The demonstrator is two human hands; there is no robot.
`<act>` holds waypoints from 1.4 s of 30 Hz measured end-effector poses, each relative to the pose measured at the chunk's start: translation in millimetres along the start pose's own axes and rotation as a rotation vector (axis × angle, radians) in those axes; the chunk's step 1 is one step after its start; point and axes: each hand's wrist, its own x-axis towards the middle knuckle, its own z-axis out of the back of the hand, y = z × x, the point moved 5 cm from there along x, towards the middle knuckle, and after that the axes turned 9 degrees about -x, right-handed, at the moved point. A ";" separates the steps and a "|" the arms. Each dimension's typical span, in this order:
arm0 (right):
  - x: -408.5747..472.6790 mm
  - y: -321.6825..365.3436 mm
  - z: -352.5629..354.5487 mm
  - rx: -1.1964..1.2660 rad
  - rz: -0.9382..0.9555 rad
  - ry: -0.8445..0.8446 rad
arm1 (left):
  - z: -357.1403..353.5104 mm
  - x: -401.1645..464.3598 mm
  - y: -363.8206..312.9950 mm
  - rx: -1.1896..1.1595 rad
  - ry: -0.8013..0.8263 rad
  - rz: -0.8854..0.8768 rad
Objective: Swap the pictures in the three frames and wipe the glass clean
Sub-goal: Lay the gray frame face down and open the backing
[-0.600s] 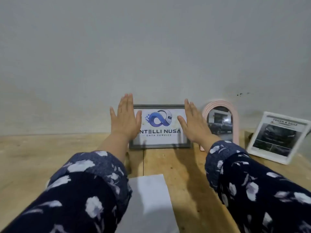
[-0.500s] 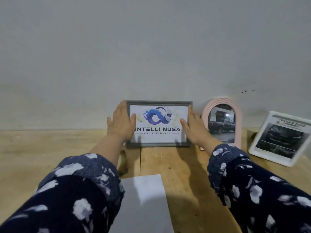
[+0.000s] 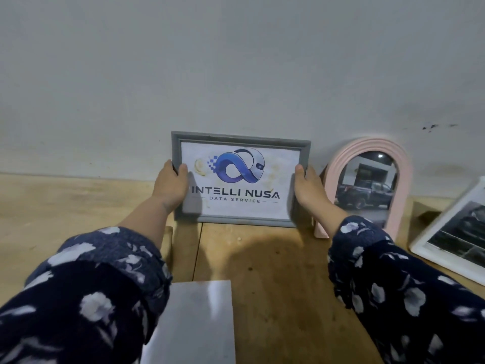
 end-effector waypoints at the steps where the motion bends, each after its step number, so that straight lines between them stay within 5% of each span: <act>1: 2.5 -0.5 -1.7 0.005 -0.014 -0.017 | -3.1 -0.1 -0.5 -0.028 -0.006 0.008; 11: -18.4 3.6 10.9 0.188 0.016 -0.045 | 11.5 -33.3 -10.1 -0.277 -0.091 0.072; 31: -200.2 -129.2 133.4 0.725 -0.194 -0.197 | -53.9 -226.6 -18.5 -0.470 0.184 0.073; 42: -227.6 -235.7 143.6 0.710 -0.309 0.031 | -66.5 -294.8 25.1 -0.286 0.136 0.244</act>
